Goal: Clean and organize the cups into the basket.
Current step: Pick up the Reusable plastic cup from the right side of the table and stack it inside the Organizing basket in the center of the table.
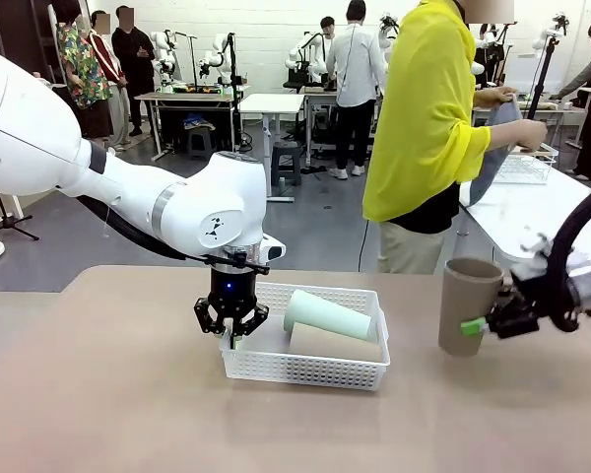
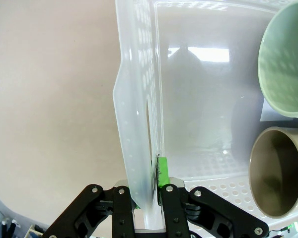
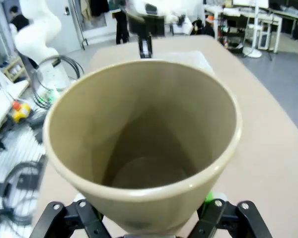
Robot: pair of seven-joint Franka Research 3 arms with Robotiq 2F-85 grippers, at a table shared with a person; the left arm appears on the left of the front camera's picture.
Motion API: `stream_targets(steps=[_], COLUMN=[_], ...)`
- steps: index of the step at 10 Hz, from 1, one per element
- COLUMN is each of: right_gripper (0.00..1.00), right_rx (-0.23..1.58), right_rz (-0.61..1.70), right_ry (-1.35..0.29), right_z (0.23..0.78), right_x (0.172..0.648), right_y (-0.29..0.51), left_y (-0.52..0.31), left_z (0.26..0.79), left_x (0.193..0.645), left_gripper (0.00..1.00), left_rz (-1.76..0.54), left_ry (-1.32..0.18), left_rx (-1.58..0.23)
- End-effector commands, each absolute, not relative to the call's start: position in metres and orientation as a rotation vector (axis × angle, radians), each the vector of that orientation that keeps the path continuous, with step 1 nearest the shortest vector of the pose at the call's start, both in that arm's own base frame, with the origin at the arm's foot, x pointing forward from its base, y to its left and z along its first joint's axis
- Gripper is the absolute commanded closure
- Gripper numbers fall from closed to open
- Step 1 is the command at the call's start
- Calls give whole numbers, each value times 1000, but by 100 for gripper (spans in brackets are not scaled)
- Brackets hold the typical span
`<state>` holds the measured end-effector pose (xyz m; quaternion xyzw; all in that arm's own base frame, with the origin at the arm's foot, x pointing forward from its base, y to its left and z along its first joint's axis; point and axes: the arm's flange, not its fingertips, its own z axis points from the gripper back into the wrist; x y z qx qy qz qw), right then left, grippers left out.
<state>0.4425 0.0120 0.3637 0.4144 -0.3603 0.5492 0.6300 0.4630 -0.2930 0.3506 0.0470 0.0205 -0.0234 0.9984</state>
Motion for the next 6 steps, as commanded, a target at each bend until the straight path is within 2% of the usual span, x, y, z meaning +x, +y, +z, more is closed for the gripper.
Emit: stream_targets(steps=[1,2,4,6], right_gripper=[37,37,37,37], right_rx=[909,887,874,887], right_rz=[1236,1227,1148,1237], right_ry=[-830,-851,-847,-860], right_z=[459,487,496,503], right_x=[394,378,368,377], right_y=[15,12,6,15], left_y=[-292,-292,-292,-292], left_z=[351,351,351,351], left_x=[463,463,463,463], left_gripper=[97,97,97,97], left_rz=[-61,-61,-61,-61], left_ry=[32,32,32,32], left_rx=[102,102,102,102])
